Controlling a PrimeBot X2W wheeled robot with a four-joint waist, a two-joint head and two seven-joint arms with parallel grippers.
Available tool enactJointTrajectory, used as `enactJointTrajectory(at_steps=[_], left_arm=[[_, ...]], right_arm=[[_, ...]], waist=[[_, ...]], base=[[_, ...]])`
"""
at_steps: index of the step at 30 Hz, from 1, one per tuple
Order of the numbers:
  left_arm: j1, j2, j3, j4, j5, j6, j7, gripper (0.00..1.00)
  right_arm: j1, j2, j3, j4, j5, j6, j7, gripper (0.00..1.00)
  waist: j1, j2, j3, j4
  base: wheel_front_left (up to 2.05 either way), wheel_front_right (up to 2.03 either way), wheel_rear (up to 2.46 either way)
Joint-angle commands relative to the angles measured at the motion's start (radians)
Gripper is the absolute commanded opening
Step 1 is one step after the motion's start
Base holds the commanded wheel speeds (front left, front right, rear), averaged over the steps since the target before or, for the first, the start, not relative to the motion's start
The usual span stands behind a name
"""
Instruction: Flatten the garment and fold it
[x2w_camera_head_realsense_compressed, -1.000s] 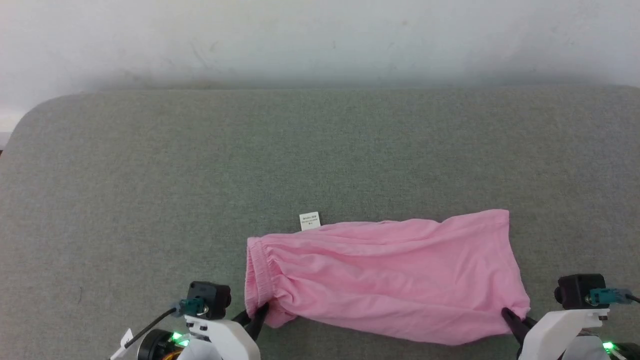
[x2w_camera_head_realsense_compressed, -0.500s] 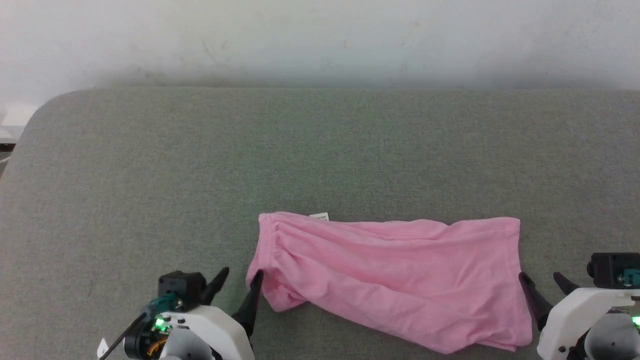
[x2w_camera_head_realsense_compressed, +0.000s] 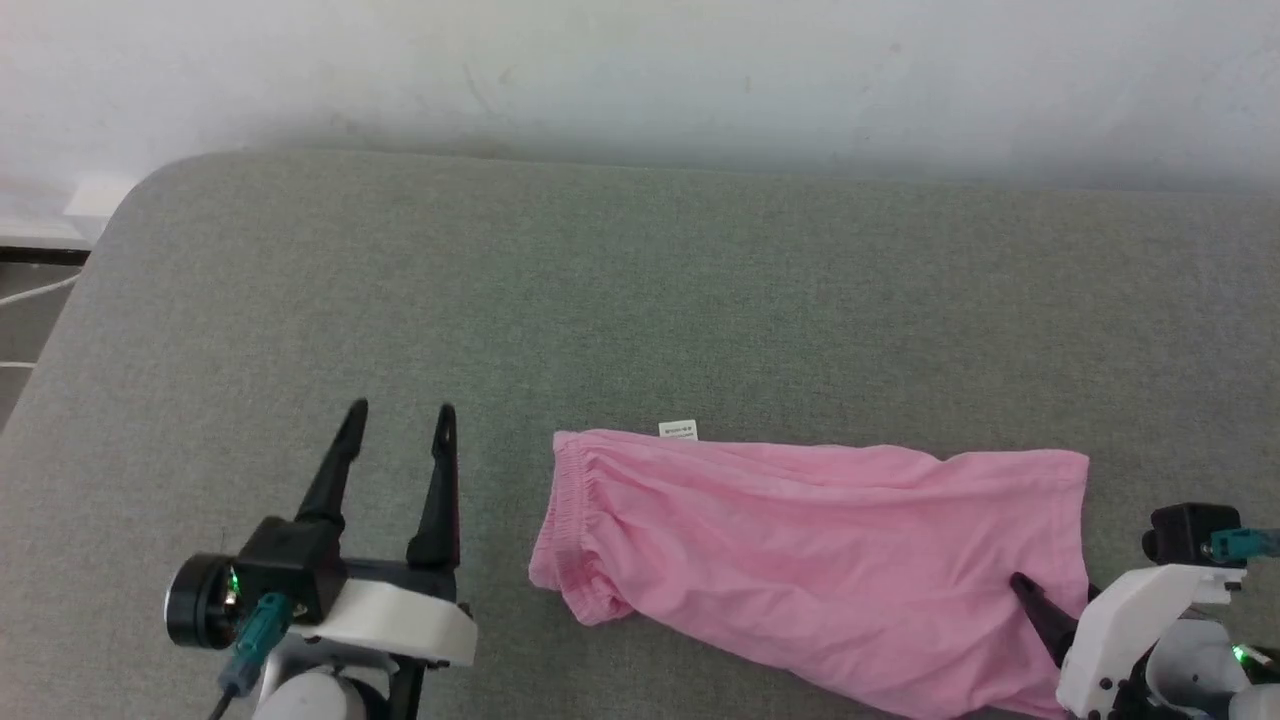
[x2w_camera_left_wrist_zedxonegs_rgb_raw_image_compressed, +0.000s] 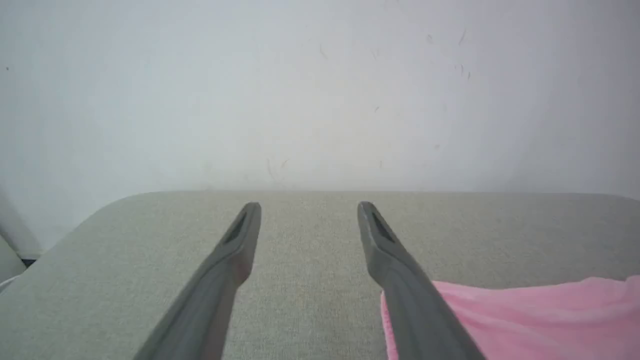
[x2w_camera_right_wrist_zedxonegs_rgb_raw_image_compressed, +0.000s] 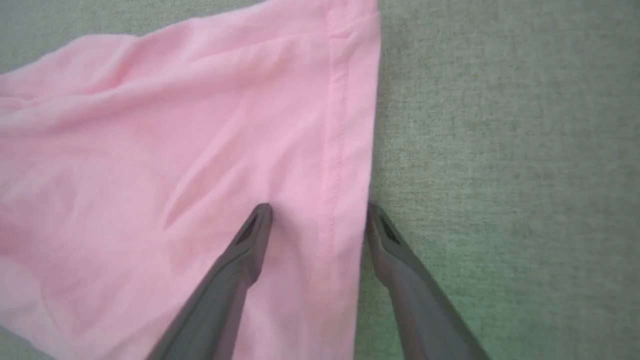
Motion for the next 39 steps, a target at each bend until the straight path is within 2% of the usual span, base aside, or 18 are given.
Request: enactJointTrajectory(at_steps=[1,9,10,11,12,19,27,34,39], left_arm=[[0.027,-0.032,0.039,-0.049,0.085,0.009,-0.004,1.0],[0.093,-0.118,0.153,-0.094,0.299,-0.065,-0.005,1.0],[0.098,-0.122,0.159,-0.088,0.322,-0.069,-0.005,1.0],[0.101,-0.128,0.165,-0.085,0.342,-0.074,-0.005,1.0],[0.104,-0.136,0.17,-0.084,0.356,-0.078,-0.005,1.0],[0.132,-0.177,0.2,-0.066,0.398,-0.115,-0.005,1.0],[0.147,-0.204,0.245,-0.057,0.405,-0.161,-0.005,1.0],[0.156,-0.227,0.27,-0.039,0.408,-0.193,-0.005,1.0],[0.179,-0.242,0.288,-0.024,0.411,-0.216,-0.005,1.0]], right_arm=[[-0.017,-0.008,0.019,0.037,0.015,-0.001,0.016,1.0],[-0.037,-0.032,0.115,0.122,0.108,-0.001,0.022,1.0],[-0.039,-0.034,0.124,0.132,0.118,-0.001,0.021,0.49],[-0.04,-0.038,0.132,0.141,0.125,-0.001,0.019,0.08],[-0.042,-0.041,0.14,0.149,0.13,-0.001,0.015,0.0],[-0.064,-0.063,0.153,0.168,0.167,-0.001,-0.066,0.0],[-0.107,-0.129,-0.02,0.21,0.11,-0.001,-0.165,0.0],[-0.12,-0.158,-0.094,0.202,0.057,-0.001,-0.156,0.0],[-0.084,-0.149,-0.064,0.092,0.032,-0.001,-0.105,0.0]], waist=[[0.0,-0.0001,0.008,0.01],[0.0,-0.0001,0.032,0.031],[0.0,-0.0001,0.034,0.033],[0.0,-0.0001,0.035,0.034],[0.0,-0.0001,0.036,0.035],[0.0,-0.0001,0.025,0.029],[0.0,-0.0001,-0.002,0.016],[0.0,-0.0001,-0.03,0.01],[0.0,-0.0001,-0.065,0.007]], base=[[0.0,0.0,0.0],[0.0,0.0,0.0],[0.0,0.0,0.0],[0.0,0.0,0.0],[0.0,0.0,0.0],[0.0,0.0,0.0],[0.0,0.0,0.0],[0.0,0.0,0.0],[0.0,0.0,0.0]])
